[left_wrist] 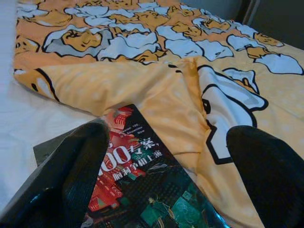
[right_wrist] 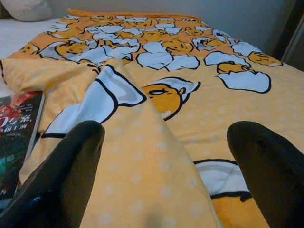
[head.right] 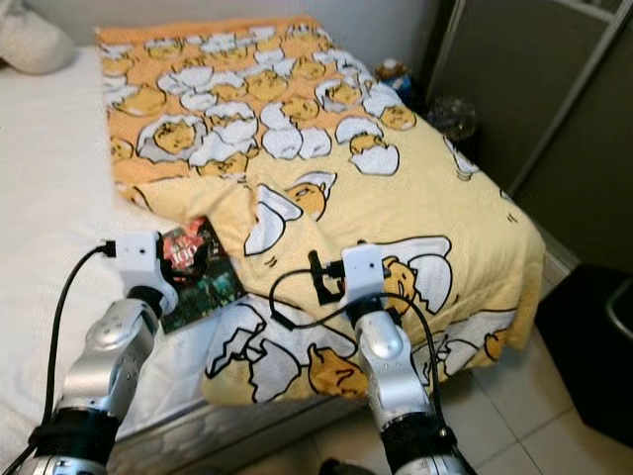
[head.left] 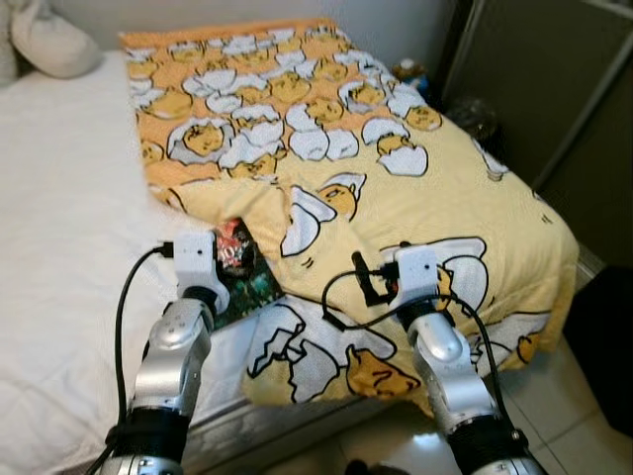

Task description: Clean up the room

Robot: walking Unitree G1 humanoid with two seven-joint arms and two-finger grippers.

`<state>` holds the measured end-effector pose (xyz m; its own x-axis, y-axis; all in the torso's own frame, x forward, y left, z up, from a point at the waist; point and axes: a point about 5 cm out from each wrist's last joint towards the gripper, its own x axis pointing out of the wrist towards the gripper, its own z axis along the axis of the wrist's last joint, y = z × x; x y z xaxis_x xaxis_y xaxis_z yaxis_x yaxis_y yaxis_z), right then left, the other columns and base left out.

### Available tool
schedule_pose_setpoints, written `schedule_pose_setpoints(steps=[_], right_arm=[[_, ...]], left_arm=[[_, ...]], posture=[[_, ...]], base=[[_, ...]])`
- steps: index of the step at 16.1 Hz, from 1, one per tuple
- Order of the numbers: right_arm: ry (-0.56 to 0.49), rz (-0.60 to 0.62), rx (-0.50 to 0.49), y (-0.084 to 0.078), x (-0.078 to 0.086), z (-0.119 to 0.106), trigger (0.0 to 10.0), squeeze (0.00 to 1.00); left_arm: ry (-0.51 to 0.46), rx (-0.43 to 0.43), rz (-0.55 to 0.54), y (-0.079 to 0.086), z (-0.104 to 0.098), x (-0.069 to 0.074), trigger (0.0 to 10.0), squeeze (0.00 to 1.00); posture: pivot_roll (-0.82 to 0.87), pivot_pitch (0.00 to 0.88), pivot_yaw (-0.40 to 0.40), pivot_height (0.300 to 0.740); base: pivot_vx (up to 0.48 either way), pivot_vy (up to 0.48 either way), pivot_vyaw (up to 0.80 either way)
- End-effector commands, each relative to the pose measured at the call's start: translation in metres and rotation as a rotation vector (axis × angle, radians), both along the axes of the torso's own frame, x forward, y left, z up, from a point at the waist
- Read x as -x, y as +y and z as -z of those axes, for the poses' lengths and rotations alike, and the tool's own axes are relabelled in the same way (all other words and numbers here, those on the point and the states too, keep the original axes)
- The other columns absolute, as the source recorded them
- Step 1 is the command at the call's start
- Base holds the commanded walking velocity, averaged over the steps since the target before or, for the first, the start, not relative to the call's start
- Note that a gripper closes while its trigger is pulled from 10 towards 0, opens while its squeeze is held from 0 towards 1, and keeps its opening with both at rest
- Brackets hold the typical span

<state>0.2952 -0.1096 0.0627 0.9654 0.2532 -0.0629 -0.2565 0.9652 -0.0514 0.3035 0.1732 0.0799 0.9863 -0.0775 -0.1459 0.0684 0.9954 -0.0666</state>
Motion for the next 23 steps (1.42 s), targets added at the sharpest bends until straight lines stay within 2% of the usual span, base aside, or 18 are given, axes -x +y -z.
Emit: schedule_pose_setpoints(steps=[1,4,8,10,12,17,19,20,21,23], right_arm=[[0.003,-0.009,-0.002,0.000,0.001,0.000,10.0,0.00],[0.005,-0.020,0.002,0.003,0.002,0.001,10.0,0.00],[0.012,-0.012,-0.001,0.004,-0.001,0.000,10.0,0.00],[0.012,-0.014,-0.002,0.004,-0.001,0.000,10.0,0.00],[0.015,-0.024,-0.004,0.008,0.002,0.001,10.0,0.00],[0.020,-0.018,-0.005,0.007,0.004,0.003,10.0,0.00],[0.020,-0.011,-0.006,0.006,0.004,0.002,10.0,0.00],[0.017,-0.007,-0.007,0.005,0.006,0.002,10.0,0.00],[0.011,-0.006,-0.007,0.005,0.008,0.000,10.0,0.00],[0.000,-0.004,-0.001,0.001,0.013,-0.002,10.0,0.00]], left_arm=[[0.007,-0.008,-0.017,0.003,0.001,0.001,10.0,0.00],[0.019,-0.021,-0.041,0.007,0.003,0.002,10.0,0.00],[-0.001,-0.036,-0.028,0.007,-0.001,0.001,10.0,0.00],[-0.010,-0.034,0.003,0.005,-0.002,0.002,10.0,0.00],[0.004,-0.069,0.049,-0.003,0.000,0.001,10.0,0.00],[0.009,-0.089,0.071,-0.005,-0.002,-0.005,10.0,0.00],[0.021,-0.072,0.088,-0.007,-0.001,-0.006,10.0,0.00],[0.072,0.002,0.096,-0.008,0.005,-0.009,10.0,0.00],[0.107,0.039,0.106,-0.007,0.011,-0.012,10.0,0.00],[0.163,0.058,0.055,0.004,0.021,-0.018,10.0,0.00]], posture=[[-0.01,0.000,0.010,0.740],[-0.01,0.000,0.011,0.740],[0.01,0.000,0.005,0.740],[0.01,0.000,0.004,0.740],[0.00,0.000,0.003,0.740],[-0.01,0.000,0.015,0.740],[-0.01,0.000,0.015,0.740],[-0.01,0.000,0.012,0.740],[-0.02,0.011,0.012,0.740],[-0.04,0.065,0.012,0.740]], base=[[0.000,0.000,0.46],[0.000,0.000,0.67],[0.000,0.000,0.00],[0.000,0.240,0.00],[0.000,0.240,0.00],[0.000,0.000,0.00],[0.000,0.000,0.00],[0.000,0.000,0.00],[0.000,0.000,0.00],[0.000,0.000,0.00]])
